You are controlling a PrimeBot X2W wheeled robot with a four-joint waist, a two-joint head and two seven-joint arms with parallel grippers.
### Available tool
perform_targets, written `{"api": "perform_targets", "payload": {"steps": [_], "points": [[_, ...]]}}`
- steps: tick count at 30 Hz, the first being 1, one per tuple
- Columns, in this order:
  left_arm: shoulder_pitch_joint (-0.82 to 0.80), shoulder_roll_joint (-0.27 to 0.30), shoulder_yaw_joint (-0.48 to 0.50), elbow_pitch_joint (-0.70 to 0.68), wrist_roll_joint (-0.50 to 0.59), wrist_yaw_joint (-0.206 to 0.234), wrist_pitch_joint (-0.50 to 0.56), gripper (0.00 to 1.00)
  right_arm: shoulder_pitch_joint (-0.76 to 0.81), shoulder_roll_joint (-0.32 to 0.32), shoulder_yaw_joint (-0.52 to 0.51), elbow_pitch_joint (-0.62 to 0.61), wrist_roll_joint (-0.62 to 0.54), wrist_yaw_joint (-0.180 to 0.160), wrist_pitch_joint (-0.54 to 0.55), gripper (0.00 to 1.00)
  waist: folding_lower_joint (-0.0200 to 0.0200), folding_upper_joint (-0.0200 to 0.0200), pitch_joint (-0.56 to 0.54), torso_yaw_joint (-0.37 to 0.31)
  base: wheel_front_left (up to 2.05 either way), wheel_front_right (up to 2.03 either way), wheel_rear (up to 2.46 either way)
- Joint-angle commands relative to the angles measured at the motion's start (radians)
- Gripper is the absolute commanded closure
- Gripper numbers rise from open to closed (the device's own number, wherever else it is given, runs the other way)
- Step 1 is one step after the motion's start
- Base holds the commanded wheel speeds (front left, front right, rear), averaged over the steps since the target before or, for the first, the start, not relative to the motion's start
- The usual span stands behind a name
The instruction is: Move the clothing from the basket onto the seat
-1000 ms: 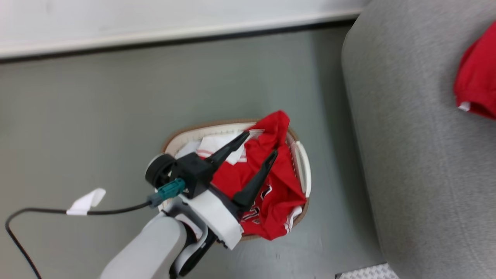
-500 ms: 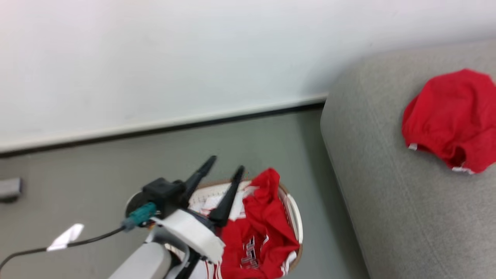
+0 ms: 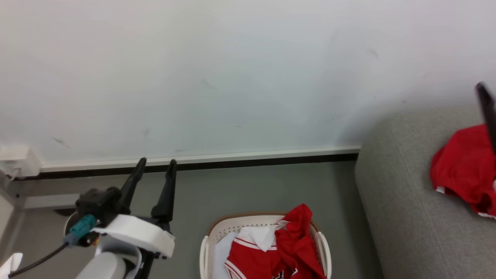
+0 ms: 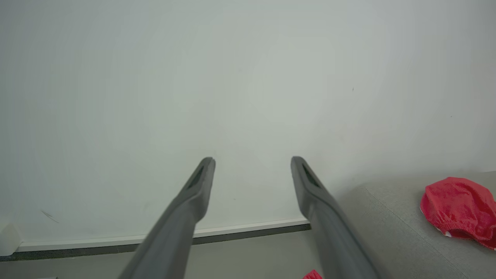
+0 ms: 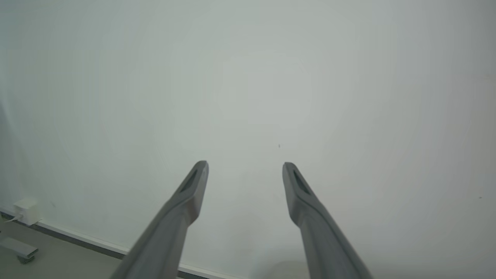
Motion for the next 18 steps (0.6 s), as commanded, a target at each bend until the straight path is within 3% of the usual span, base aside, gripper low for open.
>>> {"api": "perform_targets", "payload": {"steps": [1, 9, 13, 18], "points": [[0.034, 0.011, 0.007, -0.004, -0.014, 0.01, -0.011, 0.0, 0.059, 0.044, -0.015, -0.027, -0.026, -0.002, -0.016, 0.0, 0.0003, -0.0001, -0.025, 0.039, 0.0, 0.0, 0.0], [0.121, 0.002, 0.048, 0.011, 0.021, 0.039, -0.037, 0.0, 0.303, 0.301, -0.111, -0.08, -0.141, -0.002, -0.143, 0.0, 0.0003, -0.0001, -0.03, 0.087, 0.0, 0.0, 0.0], [0.158, -0.023, 0.1, 0.014, 0.069, 0.046, -0.04, 0.0, 0.406, 0.385, -0.123, -0.036, -0.203, -0.002, -0.229, 0.0, 0.0003, -0.0001, -0.027, 0.09, 0.0, 0.0, 0.0], [0.22, -0.072, 0.18, -0.013, 0.181, 0.053, -0.04, 0.0, 0.455, 0.425, -0.097, 0.048, -0.27, -0.002, -0.313, 0.0, 0.0003, -0.0001, -0.014, 0.07, 0.0, 0.0, 0.0]]}}
